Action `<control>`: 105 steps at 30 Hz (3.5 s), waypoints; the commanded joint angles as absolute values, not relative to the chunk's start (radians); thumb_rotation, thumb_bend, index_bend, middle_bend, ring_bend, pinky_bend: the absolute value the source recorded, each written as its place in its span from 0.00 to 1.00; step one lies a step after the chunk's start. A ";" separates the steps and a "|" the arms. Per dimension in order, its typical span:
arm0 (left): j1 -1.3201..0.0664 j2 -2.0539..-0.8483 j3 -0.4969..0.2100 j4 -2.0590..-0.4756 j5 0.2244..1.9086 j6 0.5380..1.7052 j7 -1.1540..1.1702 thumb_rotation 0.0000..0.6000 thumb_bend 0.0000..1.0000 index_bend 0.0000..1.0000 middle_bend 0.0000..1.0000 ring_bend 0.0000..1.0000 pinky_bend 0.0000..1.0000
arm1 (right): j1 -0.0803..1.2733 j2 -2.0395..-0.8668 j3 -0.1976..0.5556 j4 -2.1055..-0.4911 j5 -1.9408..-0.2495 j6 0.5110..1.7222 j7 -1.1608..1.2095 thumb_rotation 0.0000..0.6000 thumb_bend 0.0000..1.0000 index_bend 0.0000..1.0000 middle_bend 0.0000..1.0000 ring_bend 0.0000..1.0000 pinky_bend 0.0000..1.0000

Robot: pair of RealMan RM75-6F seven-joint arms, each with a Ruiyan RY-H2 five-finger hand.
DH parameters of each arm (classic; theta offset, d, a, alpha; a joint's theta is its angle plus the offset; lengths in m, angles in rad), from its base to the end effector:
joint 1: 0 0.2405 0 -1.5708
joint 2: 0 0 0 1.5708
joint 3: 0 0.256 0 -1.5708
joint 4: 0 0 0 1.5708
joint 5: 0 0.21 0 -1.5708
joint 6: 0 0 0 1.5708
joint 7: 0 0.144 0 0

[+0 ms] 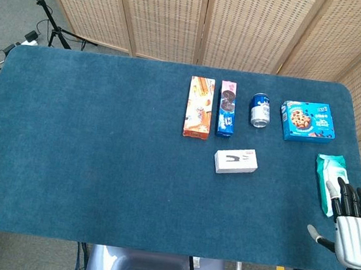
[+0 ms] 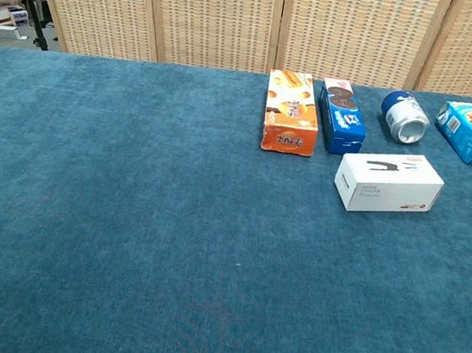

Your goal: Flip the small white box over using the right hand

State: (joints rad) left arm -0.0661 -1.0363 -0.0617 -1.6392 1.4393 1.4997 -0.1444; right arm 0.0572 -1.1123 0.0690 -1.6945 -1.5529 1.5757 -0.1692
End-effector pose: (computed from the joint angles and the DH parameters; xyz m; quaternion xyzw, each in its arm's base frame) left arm -0.3204 0.1773 0.1906 -0.5467 -0.4210 -0.4113 0.5957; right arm -0.2866 -0.1746 0.1663 0.5986 -0.3248 0.3949 0.6166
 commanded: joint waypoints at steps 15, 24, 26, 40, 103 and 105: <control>-0.070 -1.036 -0.084 -1.628 1.413 1.489 -0.173 1.00 0.00 0.00 0.00 0.00 0.00 | 0.207 -1.084 0.111 -1.637 -1.561 1.368 -0.043 1.00 0.00 0.00 0.00 0.00 0.00; -0.084 -1.038 -0.105 -1.620 1.357 1.450 -0.166 1.00 0.00 0.00 0.00 0.00 0.00 | 0.416 -1.114 0.161 -1.520 -1.530 1.083 0.114 1.00 0.00 0.00 0.00 0.00 0.00; -0.086 -1.037 -0.114 -1.622 1.342 1.447 -0.164 1.00 0.00 0.00 0.00 0.00 0.00 | 0.477 -1.141 0.172 -1.473 -1.522 1.005 0.116 1.00 0.00 0.00 0.00 0.00 0.00; -0.116 -1.052 -0.135 -1.617 1.262 1.374 -0.118 1.00 0.00 0.00 0.00 0.00 0.00 | 0.728 -1.326 0.176 -1.187 -1.469 0.676 0.151 1.00 0.07 0.10 0.00 0.00 0.06; -0.140 -1.074 -0.141 -1.619 1.223 1.329 -0.051 1.00 0.00 0.00 0.00 0.00 0.00 | 1.060 -1.023 0.030 -1.447 -1.164 0.015 0.456 1.00 0.82 0.00 0.00 0.00 0.03; -0.139 -1.075 -0.141 -1.618 1.225 1.331 -0.054 1.00 0.00 0.00 0.00 0.00 0.00 | 1.034 -1.009 0.041 -1.465 -1.162 0.080 0.446 1.00 0.64 0.00 0.00 0.00 0.01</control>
State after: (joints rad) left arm -0.1391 -1.0745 -0.1409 -1.6187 1.2250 1.3309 -0.0533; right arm 1.0646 -1.0190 0.0255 -1.4525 -1.1704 0.0070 0.4554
